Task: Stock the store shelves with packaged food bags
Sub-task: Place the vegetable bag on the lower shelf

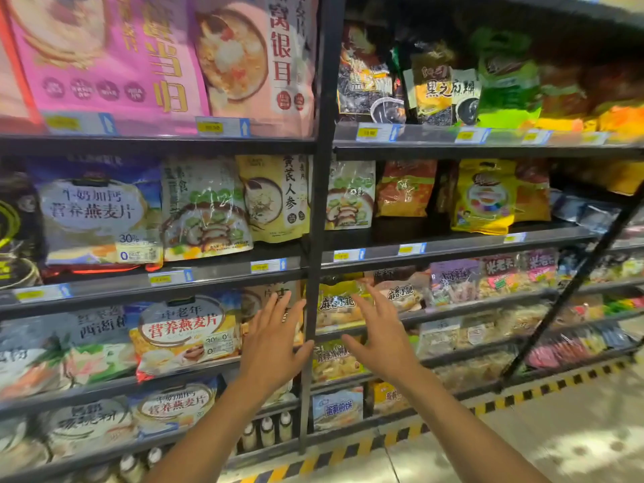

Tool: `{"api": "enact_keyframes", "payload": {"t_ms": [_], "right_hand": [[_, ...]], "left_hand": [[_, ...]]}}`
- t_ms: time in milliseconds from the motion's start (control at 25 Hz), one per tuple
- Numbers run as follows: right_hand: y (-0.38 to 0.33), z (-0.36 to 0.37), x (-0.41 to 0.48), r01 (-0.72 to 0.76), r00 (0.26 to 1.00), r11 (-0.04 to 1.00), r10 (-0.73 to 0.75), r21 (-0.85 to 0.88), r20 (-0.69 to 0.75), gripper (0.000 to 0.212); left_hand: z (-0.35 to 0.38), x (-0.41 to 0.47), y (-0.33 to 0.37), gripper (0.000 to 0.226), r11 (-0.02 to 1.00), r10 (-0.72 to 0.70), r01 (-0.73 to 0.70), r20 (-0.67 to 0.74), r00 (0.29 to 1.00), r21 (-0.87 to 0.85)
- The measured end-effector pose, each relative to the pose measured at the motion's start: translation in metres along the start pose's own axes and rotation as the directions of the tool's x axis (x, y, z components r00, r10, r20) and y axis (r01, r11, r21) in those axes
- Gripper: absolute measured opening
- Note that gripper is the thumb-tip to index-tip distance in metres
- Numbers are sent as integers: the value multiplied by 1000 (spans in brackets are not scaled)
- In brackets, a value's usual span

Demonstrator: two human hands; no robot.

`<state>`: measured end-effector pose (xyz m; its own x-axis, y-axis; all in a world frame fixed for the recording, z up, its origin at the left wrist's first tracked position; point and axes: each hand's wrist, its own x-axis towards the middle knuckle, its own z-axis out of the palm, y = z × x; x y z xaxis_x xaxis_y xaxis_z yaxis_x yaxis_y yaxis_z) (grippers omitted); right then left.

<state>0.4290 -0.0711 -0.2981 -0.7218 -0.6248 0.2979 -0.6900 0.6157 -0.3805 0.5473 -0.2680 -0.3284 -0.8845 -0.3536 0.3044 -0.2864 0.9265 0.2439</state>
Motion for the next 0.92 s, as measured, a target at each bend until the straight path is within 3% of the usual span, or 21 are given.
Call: {"api": "enact_keyframes", "payload": {"t_ms": [200, 400, 920], "right_hand": [[76, -51, -54, -47, 998, 998, 45, -38, -51, 80], [125, -79, -70, -73, 995, 996, 70, -45, -68, 82], [196, -85, 36, -47, 995, 999, 46, -5, -87, 72]], "left_hand": [[29, -23, 105, 81, 999, 15, -14, 37, 999, -38], [48, -20, 163, 83, 998, 44, -41, 43, 998, -49], [76, 105, 171, 80, 998, -29, 25, -63, 998, -61]]}}
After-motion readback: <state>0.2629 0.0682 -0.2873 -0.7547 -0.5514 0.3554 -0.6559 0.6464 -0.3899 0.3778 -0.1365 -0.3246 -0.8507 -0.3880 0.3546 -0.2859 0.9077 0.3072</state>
